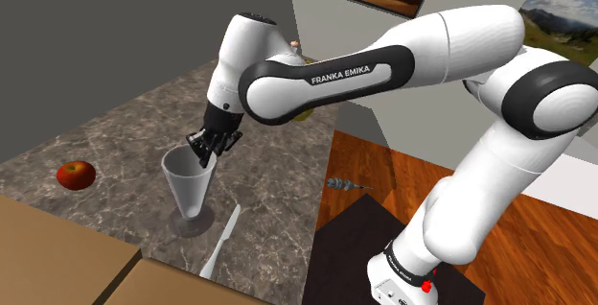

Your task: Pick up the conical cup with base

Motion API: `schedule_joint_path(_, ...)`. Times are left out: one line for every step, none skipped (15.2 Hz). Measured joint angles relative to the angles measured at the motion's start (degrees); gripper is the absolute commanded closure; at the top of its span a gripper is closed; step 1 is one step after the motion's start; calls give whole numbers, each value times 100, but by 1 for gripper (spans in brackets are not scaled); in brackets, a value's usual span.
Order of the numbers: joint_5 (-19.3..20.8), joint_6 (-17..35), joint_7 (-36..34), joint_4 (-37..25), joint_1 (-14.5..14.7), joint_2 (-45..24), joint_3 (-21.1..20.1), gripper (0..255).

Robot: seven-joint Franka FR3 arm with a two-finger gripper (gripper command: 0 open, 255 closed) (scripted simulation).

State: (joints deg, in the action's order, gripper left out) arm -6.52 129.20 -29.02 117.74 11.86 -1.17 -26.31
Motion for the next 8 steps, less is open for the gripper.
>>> schedule_joint_path(-17, -83, 2, -45, -2, 41, 1, 255)
schedule_joint_path(-17, -156, -15, -104, 2, 58, -3, 255)
schedule_joint_path(-26, -229, -6, -154, -3, 82, 2, 255)
schedule_joint_path(-36, -319, -14, -213, -3, 117, 1, 255)
schedule_joint_path(-35, -386, -22, -274, -3, 125, 1, 255)
schedule_joint_path(-37, -454, -18, -330, -8, 136, 6, 255)
schedule_joint_path(-50, -532, -6, -379, -15, 167, 13, 255)
schedule_joint_path(-54, -578, -11, -412, -15, 181, 13, 255)
